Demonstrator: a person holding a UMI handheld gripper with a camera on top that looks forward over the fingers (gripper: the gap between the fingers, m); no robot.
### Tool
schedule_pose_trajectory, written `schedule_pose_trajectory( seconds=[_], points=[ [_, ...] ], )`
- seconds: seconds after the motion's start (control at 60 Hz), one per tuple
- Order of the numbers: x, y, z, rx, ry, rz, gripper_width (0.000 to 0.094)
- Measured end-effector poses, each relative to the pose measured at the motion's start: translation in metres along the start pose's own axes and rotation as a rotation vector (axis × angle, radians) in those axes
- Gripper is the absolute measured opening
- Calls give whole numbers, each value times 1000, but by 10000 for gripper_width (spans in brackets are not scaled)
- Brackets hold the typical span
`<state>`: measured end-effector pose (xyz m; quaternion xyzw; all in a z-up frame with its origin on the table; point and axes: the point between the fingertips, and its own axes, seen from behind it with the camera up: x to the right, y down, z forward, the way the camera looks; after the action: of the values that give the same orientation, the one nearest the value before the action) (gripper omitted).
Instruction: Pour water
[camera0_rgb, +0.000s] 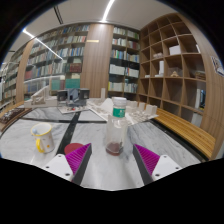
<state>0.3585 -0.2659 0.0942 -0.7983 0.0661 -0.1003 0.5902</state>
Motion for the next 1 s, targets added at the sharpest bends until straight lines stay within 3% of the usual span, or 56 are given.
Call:
schedule_pose_trajectory(
  seconds=[0.433,0.5,0.533,0.75,0.867,1.0],
  points=[
    [26,-11,142,35,14,-18,817],
    [21,-12,150,37,-20,9,744],
    [16,-14,151,43,-43,23,640],
    [15,-14,153,40,-34,32,466],
    [23,-21,146,34,17,3,441],
    [43,-68,128,83,131,-116,440]
  ],
)
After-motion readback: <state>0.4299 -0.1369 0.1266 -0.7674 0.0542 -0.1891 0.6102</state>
